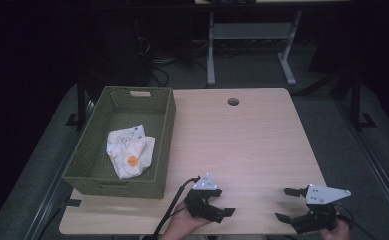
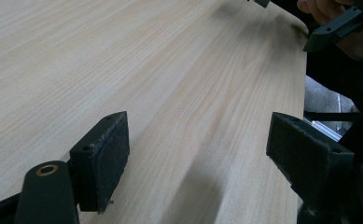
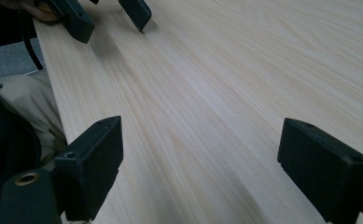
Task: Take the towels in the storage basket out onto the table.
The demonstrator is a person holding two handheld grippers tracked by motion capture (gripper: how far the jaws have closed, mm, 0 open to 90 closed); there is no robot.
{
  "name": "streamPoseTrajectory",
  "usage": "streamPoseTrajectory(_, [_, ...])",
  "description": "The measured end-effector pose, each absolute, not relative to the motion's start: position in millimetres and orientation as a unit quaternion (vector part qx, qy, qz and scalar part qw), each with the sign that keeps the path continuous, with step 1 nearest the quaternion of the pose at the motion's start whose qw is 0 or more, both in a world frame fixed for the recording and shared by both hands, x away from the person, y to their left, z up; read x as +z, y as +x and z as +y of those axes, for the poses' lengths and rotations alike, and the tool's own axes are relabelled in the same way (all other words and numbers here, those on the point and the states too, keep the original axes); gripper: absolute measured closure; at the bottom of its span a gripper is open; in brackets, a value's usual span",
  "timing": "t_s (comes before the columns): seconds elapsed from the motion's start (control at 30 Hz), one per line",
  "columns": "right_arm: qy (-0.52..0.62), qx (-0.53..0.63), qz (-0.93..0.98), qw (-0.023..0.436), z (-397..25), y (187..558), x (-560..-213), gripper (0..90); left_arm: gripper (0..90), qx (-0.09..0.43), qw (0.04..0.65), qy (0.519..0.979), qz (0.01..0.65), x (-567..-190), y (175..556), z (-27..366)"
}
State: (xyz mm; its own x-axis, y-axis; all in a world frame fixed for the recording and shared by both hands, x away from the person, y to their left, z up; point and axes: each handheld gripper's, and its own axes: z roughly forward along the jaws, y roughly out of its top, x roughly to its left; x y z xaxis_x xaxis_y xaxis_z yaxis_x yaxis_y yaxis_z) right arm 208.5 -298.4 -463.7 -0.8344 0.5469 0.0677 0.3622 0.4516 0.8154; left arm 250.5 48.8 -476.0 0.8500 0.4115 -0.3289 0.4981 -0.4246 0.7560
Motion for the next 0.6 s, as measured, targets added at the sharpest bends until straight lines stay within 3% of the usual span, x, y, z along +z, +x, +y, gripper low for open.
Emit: streamPoseTrajectory(0.6, [0.270,0.446,0.846,0.109,-295.4,209.4,-463.8,13.8,22.1,-0.044,0.459,0.851,0.252,-456.3,261.5,53.7])
